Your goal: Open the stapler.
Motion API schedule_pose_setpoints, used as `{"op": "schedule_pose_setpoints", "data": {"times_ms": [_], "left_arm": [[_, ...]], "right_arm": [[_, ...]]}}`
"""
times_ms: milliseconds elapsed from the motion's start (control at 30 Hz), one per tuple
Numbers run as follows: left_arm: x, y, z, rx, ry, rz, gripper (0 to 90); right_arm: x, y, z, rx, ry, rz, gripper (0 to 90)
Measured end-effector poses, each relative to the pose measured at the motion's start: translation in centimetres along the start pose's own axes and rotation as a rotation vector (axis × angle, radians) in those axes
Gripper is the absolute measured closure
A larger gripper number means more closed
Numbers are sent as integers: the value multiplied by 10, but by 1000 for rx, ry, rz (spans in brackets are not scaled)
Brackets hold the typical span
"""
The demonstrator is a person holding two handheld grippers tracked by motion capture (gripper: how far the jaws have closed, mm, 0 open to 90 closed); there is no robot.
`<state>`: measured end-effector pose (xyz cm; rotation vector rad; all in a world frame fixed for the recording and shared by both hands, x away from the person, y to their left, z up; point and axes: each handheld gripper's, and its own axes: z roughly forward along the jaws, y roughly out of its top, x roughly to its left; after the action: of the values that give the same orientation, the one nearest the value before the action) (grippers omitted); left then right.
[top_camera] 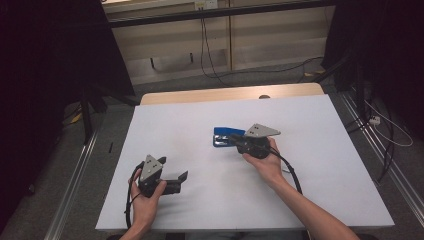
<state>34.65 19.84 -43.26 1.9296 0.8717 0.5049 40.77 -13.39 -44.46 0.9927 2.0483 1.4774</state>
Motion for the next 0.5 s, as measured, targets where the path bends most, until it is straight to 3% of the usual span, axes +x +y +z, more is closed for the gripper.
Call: {"op": "schedule_pose_setpoints", "data": {"times_ms": [167,200,300,367,400,500], "left_arm": [[-1,10,19,-24,-25,6,88],[-3,14,25,-41,-51,4,88],[-5,19,32,-27,-48,29,88],[-7,22,38,-40,-68,48,88],[-8,24,42,-57,-62,45,88],[-9,28,50,-37,-68,46,89]], "right_arm": [[2,-2,5,14,17,-3,900],[2,-2,5,16,21,-5,900],[2,-1,5,22,25,-15,900],[2,-1,5,28,26,-19,900],[2,-1,6,35,25,-22,900],[1,0,6,38,26,-16,900]]}}
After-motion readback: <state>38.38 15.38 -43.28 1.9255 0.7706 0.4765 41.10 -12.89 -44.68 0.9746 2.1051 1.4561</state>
